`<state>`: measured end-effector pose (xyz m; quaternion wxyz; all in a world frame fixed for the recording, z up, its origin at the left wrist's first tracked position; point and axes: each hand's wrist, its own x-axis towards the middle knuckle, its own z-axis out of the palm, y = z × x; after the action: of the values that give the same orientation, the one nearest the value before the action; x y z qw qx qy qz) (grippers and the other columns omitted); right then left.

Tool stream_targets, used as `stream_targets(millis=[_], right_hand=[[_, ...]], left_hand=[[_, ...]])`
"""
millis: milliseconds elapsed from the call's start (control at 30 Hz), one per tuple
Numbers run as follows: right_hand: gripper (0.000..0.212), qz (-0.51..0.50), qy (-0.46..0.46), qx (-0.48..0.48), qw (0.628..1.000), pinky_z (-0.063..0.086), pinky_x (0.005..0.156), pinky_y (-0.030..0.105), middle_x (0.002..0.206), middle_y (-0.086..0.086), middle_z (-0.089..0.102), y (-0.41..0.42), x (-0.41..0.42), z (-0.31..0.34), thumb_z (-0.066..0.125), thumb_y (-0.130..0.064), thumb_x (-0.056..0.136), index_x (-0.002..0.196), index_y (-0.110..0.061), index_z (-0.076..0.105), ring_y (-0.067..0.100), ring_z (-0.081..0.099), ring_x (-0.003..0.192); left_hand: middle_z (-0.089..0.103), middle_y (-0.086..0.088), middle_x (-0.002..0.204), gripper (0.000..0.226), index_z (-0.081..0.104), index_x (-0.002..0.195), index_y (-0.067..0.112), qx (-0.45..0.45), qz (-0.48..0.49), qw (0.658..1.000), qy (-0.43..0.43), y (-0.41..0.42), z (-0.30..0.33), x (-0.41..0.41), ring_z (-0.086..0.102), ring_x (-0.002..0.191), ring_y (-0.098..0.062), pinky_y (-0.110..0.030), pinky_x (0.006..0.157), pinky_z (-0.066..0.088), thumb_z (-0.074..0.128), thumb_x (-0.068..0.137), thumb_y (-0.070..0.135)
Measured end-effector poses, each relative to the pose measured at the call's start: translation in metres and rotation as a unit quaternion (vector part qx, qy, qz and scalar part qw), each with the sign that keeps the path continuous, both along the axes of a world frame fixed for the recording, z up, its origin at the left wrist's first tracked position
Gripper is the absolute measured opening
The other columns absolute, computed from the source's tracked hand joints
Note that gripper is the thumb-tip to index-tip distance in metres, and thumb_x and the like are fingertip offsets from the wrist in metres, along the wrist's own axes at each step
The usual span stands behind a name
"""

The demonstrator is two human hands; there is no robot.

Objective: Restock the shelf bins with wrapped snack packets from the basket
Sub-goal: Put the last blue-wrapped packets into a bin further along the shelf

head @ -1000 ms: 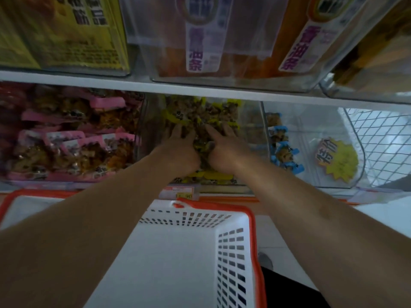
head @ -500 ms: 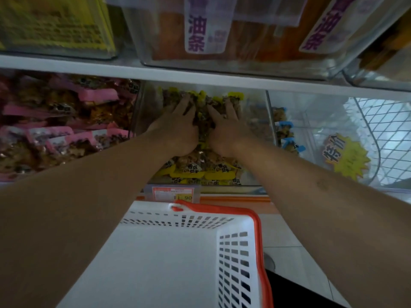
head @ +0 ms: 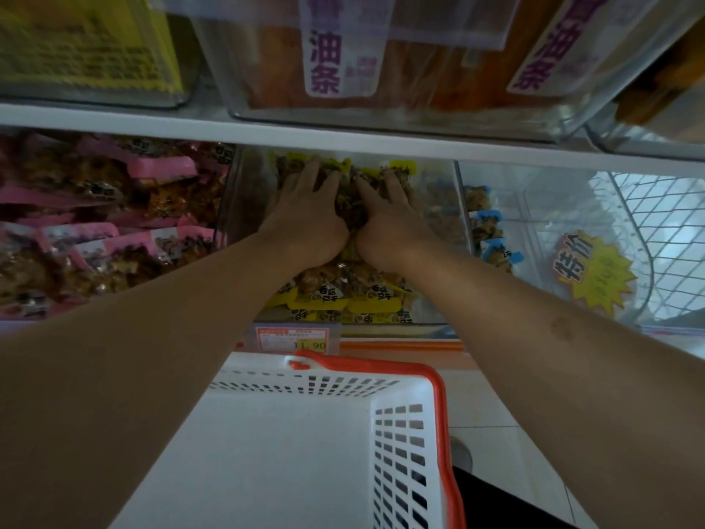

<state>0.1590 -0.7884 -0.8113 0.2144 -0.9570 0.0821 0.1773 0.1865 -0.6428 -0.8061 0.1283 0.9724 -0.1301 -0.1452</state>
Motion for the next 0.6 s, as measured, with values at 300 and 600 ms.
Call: stream_targets(millis=[300, 600], right_hand=[[0.100, 0.027, 0.015, -0.041, 0.999, 0.012, 0.131, 0.059, 0.175, -0.003, -0.027, 0.003, 0.004, -0.006, 0.060, -0.015, 0.097, 0.168, -0.048, -0.002, 0.034, -0.021, 0.162], [0.057, 0.106, -0.060, -0.124, 0.985, 0.055, 0.103, 0.047, 0.148, 0.019, 0.039, -0.003, -0.038, 0.026, 0.086, -0.027, 0.083, 0.133, -0.021, 0.060, 0.041, 0.055, 0.127]], left_hand=[[-0.016, -0.003, 0.172, 0.086, 0.005, 0.165, 0.034, 0.030, -0.014, 0.999, -0.001, 0.008, -0.011, 0.013, -0.002, 0.159, -0.035, -0.050, 0.127, 0.019, 0.058, 0.099, 0.022], [0.024, -0.013, 0.149, 0.061, 0.046, 0.145, 0.029, 0.018, -0.045, 0.999, 0.005, 0.027, 0.034, -0.041, 0.034, 0.138, -0.044, -0.054, 0.112, 0.042, 0.073, 0.090, 0.034]])
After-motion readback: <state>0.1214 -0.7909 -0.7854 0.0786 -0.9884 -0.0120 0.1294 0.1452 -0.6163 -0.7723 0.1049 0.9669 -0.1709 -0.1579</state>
